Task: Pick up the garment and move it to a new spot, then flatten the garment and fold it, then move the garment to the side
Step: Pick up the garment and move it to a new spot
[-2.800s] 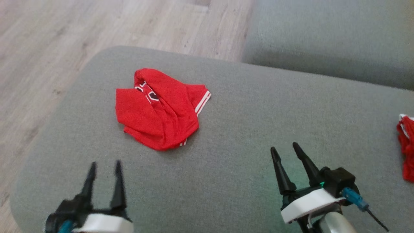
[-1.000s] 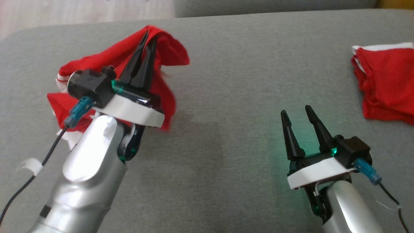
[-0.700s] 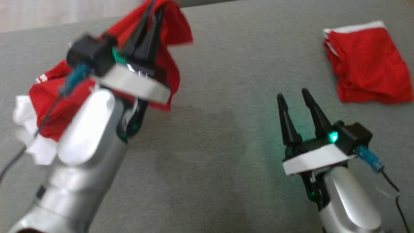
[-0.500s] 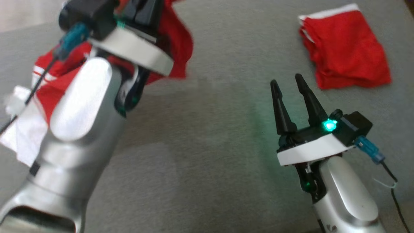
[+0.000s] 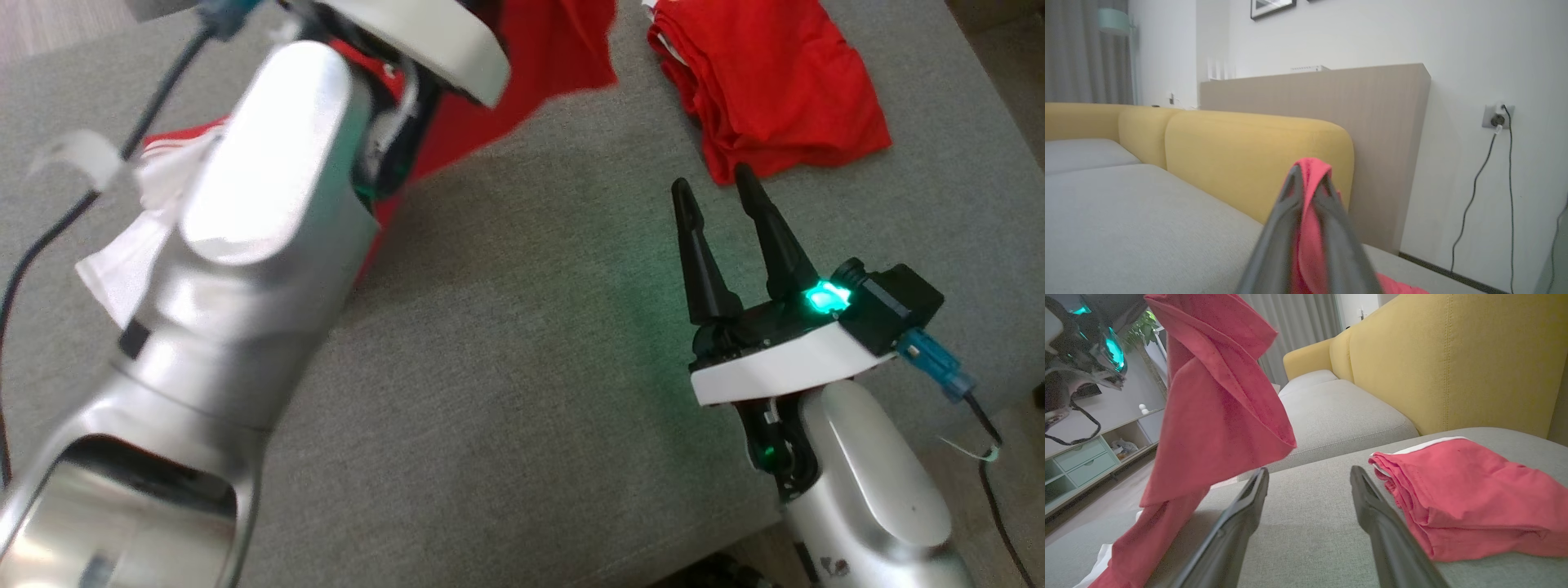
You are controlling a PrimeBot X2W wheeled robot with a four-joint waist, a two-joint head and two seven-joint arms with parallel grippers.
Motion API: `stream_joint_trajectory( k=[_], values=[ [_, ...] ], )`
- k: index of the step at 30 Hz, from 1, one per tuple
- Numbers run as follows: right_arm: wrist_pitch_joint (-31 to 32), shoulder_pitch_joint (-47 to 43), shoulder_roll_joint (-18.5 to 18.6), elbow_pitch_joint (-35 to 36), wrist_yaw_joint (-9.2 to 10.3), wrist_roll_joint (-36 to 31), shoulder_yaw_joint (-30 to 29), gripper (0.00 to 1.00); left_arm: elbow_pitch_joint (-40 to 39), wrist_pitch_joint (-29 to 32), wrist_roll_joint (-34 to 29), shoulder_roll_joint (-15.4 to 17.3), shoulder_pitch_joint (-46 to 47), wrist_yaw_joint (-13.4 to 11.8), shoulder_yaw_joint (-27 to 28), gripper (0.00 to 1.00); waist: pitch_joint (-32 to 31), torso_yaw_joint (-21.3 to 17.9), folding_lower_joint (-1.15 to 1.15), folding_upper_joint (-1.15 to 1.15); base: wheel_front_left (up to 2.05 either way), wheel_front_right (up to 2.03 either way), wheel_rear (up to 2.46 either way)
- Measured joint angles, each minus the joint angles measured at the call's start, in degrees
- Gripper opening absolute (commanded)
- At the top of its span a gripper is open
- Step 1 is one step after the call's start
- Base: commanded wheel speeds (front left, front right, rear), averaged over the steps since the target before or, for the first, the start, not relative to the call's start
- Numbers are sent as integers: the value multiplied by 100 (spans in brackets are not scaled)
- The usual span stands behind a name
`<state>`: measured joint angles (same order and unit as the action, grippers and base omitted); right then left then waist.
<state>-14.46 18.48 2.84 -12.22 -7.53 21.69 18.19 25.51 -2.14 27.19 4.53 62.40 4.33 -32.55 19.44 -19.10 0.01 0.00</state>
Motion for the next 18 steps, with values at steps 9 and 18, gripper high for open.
stream_joint_trajectory(
  k=[9,18],
  values=[
    [0,-1,0,9,0,-78,-194,100,379,-121,57,70,-152,229,-497,100,2,247,0,0,0,0,0],
    [-1,-29,1,-91,0,-535,-637,100,423,-880,57,944,-676,42,-143,100,-282,926,-1,0,0,0,0]
  ],
)
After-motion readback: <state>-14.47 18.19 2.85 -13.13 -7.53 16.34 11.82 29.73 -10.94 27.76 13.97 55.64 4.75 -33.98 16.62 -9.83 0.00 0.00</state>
